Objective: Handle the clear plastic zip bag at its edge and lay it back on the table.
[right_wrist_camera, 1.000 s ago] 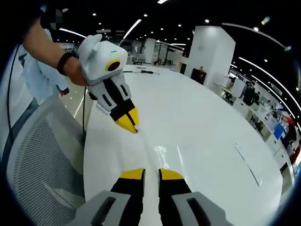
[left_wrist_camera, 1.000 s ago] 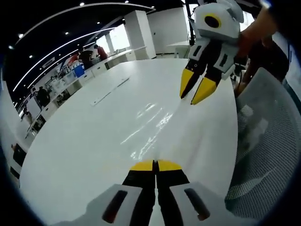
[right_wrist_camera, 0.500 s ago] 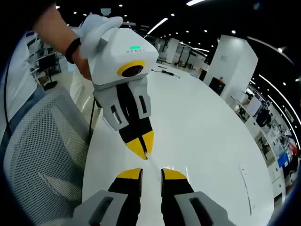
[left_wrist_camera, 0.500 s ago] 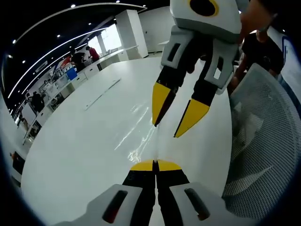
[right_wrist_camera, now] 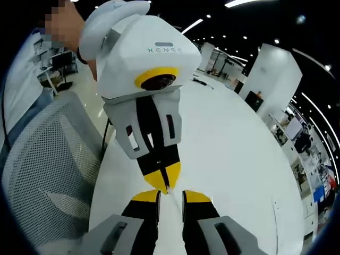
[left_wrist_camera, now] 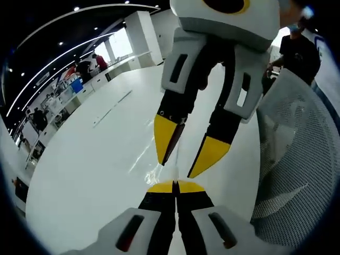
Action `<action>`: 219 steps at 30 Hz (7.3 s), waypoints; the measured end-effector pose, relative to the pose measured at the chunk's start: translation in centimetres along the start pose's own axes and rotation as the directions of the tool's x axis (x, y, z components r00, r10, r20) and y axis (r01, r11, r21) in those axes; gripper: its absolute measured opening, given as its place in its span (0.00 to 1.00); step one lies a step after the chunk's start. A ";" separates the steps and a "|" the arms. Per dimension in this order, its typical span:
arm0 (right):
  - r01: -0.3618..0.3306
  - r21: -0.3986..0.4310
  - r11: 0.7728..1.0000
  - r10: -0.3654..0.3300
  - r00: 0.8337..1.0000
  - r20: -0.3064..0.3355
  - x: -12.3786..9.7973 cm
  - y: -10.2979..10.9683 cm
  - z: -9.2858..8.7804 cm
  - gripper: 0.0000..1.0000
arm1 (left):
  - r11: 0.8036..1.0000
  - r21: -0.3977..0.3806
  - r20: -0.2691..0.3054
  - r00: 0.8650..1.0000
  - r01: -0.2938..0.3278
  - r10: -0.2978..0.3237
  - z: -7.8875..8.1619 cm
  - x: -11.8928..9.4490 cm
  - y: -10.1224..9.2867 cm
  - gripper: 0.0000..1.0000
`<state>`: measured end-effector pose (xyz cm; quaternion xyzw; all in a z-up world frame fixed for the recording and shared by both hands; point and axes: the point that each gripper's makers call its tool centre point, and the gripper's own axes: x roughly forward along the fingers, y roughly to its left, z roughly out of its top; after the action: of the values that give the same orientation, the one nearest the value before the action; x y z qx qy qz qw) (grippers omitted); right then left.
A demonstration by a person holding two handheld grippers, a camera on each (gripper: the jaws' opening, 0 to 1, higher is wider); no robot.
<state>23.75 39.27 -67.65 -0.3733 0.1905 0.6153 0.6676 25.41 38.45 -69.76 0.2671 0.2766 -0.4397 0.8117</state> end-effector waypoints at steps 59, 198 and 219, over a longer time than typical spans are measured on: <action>-0.080 -0.074 0.994 0.070 0.990 -0.123 1.0 1.7 -1.8 0.00 | 0.998 -0.001 -0.065 0.996 0.058 -0.058 -1.8 -0.3 -1.4 0.00; -0.035 -0.026 0.999 0.030 0.984 -0.178 -1.6 0.8 -6.2 0.00 | 0.998 -0.059 -0.115 0.993 0.018 -0.025 -5.0 -2.6 1.2 0.00; -0.027 -0.022 0.999 0.023 0.983 -0.184 -1.9 0.6 -6.9 0.00 | 0.998 -0.067 -0.119 0.993 0.013 -0.021 -5.3 -2.7 1.4 0.00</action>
<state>24.22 32.91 -70.90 -0.4342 0.2483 0.5889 0.6348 24.25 44.20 -71.35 0.2635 0.3415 -0.4205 0.7982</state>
